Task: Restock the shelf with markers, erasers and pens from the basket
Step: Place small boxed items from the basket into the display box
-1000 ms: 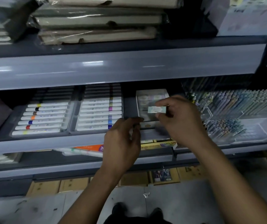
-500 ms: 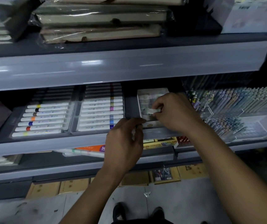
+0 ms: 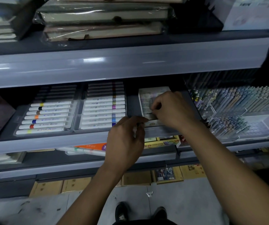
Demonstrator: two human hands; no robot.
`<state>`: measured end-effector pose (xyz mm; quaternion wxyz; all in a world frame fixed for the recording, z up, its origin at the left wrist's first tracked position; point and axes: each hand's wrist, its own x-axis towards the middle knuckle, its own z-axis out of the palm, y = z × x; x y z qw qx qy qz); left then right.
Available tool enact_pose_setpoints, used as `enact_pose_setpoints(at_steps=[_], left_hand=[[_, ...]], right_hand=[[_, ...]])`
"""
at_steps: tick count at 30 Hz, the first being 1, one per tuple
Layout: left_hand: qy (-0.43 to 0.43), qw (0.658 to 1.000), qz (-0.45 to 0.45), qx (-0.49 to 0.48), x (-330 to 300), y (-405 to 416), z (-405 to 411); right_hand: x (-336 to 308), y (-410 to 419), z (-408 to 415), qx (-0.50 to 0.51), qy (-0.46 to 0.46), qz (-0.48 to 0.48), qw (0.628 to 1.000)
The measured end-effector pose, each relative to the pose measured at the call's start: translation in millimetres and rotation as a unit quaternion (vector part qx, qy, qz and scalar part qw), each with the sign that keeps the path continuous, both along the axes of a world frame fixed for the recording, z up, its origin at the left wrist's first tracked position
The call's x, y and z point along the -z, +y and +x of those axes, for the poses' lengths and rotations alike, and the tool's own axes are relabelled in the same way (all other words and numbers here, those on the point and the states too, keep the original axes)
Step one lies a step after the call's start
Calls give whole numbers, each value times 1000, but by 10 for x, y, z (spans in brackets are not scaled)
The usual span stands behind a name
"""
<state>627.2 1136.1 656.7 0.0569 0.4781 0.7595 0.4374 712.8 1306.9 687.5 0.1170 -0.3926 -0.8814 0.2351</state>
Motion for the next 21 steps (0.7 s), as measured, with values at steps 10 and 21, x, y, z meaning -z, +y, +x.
enact_pose_setpoints(at_steps=[10,21], left_hand=[[-161,986,32,-18,4,14,12],[-725,683,81,14,-240,-25,-18]], right_hand=[[74,-29,-11,2,20,17,1000],[-57,-491,218,-118,261,31,958]])
